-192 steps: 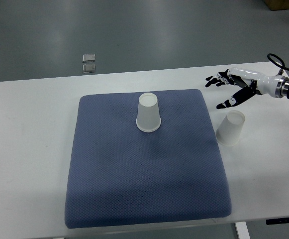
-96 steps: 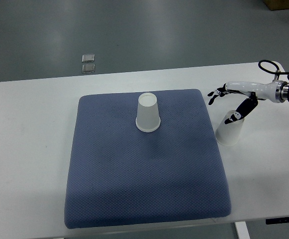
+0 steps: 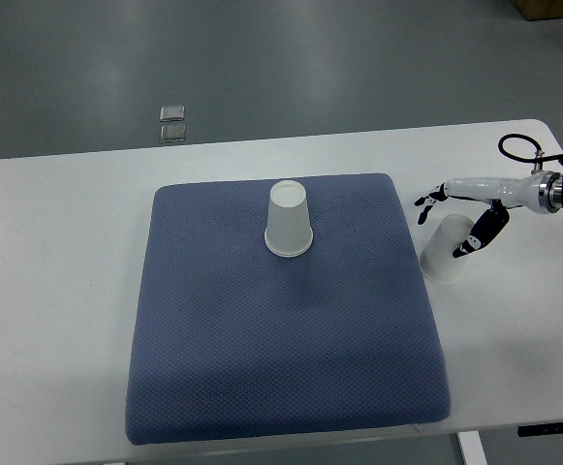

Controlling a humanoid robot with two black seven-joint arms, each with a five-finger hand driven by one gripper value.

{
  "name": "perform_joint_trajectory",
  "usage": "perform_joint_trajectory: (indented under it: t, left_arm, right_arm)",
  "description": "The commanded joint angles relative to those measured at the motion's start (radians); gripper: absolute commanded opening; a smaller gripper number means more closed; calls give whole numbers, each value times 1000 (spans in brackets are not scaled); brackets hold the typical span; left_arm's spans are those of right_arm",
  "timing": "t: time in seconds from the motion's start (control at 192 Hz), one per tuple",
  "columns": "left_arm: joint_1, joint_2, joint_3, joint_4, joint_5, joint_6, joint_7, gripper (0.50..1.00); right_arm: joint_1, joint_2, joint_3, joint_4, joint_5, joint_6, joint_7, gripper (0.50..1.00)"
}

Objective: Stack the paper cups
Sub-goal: 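Lower the right hand over the loose cup and open its fingers, then close the right hand fingers around the cup and lift it, then carry the held cup over the cup on the pad and lower it on top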

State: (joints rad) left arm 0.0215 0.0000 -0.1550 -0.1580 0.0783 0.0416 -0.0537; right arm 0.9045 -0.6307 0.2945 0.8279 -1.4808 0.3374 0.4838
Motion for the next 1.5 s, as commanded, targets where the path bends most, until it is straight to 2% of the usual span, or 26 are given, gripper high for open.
perform_joint_trajectory:
  t: [0.0, 0.397, 0.579, 0.72, 0.788, 0.95, 1.122, 1.352, 1.493]
  left_arm:
    - [0, 0, 0, 0, 0, 0, 0, 1000]
    - [0, 0, 0, 0, 0, 0, 0, 1000]
    - [0, 0, 0, 0, 0, 0, 0, 1000]
    - [0, 0, 0, 0, 0, 0, 0, 1000]
    - [0, 0, 0, 0, 0, 0, 0, 1000]
    - [0, 0, 0, 0, 0, 0, 0, 1000]
    - [0, 0, 0, 0, 0, 0, 0, 1000]
    - [0, 0, 0, 0, 0, 0, 0, 1000]
    - [0, 0, 0, 0, 0, 0, 0, 1000]
  right_arm:
    - [1, -9, -8, -1, -1, -9, -1, 919]
    - [8, -21, -54, -7, -1, -61, 1, 895]
    - [10, -23, -97, -10, -1, -101, 9, 832]
    - [10, -26, -100, -12, -1, -107, 12, 770]
    - [10, -32, -97, -10, 1, -110, 12, 756]
    - [19, -46, -87, -10, 5, -112, 16, 672]
    - [51, -70, -81, -3, 22, -110, 16, 639]
    - [151, -95, -80, 23, 56, -81, 19, 590]
    - [235, -96, -81, 62, 129, -6, 15, 562]
